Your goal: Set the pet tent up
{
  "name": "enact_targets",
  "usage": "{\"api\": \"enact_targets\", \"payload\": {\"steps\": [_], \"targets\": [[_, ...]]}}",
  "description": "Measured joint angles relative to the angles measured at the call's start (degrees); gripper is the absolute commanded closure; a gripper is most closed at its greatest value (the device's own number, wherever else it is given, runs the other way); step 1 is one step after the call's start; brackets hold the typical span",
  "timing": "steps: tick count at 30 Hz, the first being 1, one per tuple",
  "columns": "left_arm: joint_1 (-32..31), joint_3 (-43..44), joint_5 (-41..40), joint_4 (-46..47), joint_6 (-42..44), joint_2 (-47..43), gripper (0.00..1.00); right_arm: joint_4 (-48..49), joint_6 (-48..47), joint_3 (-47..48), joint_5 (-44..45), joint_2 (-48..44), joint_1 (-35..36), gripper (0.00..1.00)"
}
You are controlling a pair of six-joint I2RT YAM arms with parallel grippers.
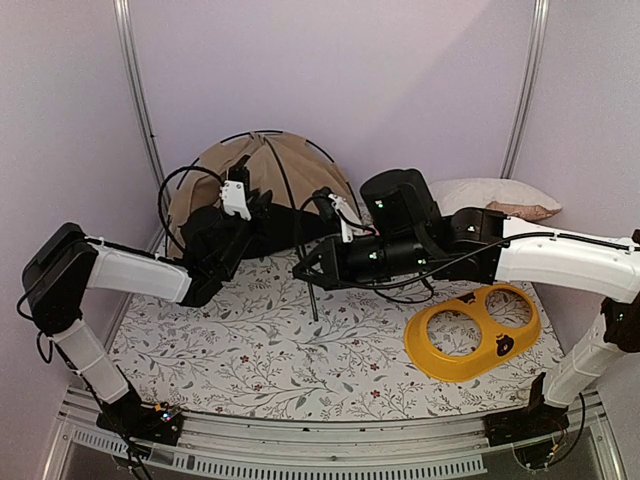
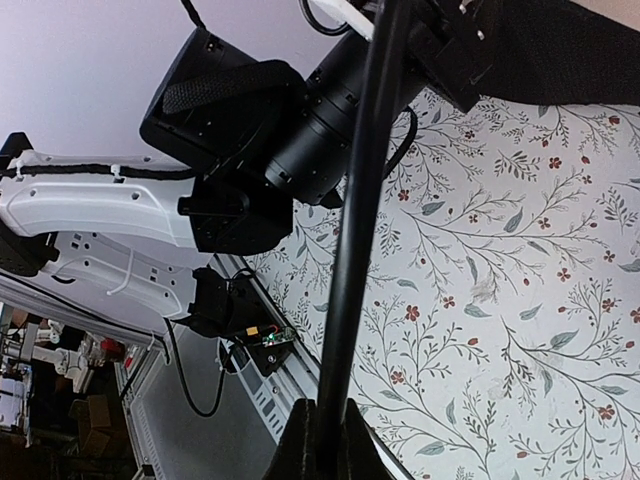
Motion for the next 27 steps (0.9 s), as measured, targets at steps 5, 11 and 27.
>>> {"api": "enact_targets", "payload": {"steps": [5, 11, 27], "targets": [[0.15, 3.65, -0.44, -3.15, -0.02, 1.92, 0.74, -0.02, 0.0, 0.04, 0.35, 0.04, 0.09, 1.0], [0.15, 3.96, -2.34, -5.7, -1.51, 2.25, 0.72, -0.02, -0.02, 0.09, 0.83, 0.04, 0.09, 1.0], [0.59, 3.58, -3.74, -6.1, -2.73, 2.25, 0.9, -0.02, -0.22, 0.11, 0.81, 0.35, 0.09, 1.0]]}}
